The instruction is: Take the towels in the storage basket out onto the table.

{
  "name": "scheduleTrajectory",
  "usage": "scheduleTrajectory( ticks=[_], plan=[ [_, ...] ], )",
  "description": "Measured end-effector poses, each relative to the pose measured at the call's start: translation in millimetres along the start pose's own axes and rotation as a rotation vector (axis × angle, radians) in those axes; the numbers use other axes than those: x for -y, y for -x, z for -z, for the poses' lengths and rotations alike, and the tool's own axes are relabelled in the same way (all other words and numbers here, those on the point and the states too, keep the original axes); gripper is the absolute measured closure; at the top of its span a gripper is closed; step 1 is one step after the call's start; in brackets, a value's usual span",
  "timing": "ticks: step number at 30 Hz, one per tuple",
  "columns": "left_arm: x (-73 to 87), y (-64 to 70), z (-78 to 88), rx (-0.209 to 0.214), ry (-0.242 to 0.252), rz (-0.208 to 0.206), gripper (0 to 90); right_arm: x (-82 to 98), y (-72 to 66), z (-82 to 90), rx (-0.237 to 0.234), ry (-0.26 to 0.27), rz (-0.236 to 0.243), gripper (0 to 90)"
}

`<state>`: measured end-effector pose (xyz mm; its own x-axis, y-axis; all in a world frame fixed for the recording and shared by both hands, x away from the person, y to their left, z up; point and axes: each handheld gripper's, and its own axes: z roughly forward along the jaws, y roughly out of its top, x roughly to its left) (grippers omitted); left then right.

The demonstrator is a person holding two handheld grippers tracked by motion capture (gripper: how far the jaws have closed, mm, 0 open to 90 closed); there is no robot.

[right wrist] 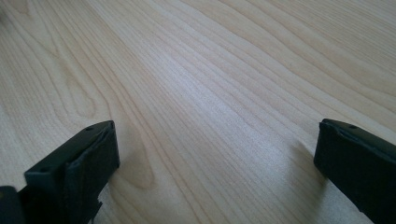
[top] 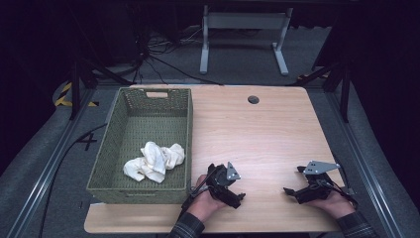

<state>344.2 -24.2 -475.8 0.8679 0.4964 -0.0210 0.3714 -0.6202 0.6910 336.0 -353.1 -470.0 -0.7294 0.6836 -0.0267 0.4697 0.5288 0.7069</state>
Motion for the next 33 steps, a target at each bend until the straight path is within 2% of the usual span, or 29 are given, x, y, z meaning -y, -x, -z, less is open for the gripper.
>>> scheduleTrajectory(
  ticks=[12,13,17,18,24,25,29,33],
  plan=[
    [-5.1,-5.9,1.3,-0.027,-0.044,0.026,1.2,-0.6,1.1,-0.5,-0.007,-0.002,0.011,0.2],
    [-6.0,-6.3,1.2,-0.027,-0.046,0.017,1.3,-0.6,1.1,-0.5,-0.007,-0.002,0.011,0.2],
    [-8.5,-8.7,2.9,-0.024,-0.026,0.035,2.0,-0.6,1.2,-0.4,-0.008,-0.002,0.012,0.2],
    [-10.5,-10.0,3.8,-0.023,-0.037,0.033,2.0,-0.6,1.2,-0.3,-0.008,-0.003,0.012,0.2],
    [-14.5,-12.1,9.1,-0.035,-0.024,0.039,2.1,-1.0,1.8,-0.9,-0.016,-0.001,0.018,0.1],
    [-14.9,-12.8,10.6,-0.031,-0.014,0.051,2.1,-1.2,2.0,-1.2,-0.018,-0.001,0.020,0.2],
    [-17.1,-13.3,13.9,-0.018,-0.008,0.050,2.0,-1.8,2.6,-1.8,-0.023,-0.001,0.024,0.2],
    [-17.7,-13.9,16.7,-0.014,0.009,0.068,2.1,-1.8,2.8,-1.7,-0.025,-0.001,0.024,0.4]
  ],
)
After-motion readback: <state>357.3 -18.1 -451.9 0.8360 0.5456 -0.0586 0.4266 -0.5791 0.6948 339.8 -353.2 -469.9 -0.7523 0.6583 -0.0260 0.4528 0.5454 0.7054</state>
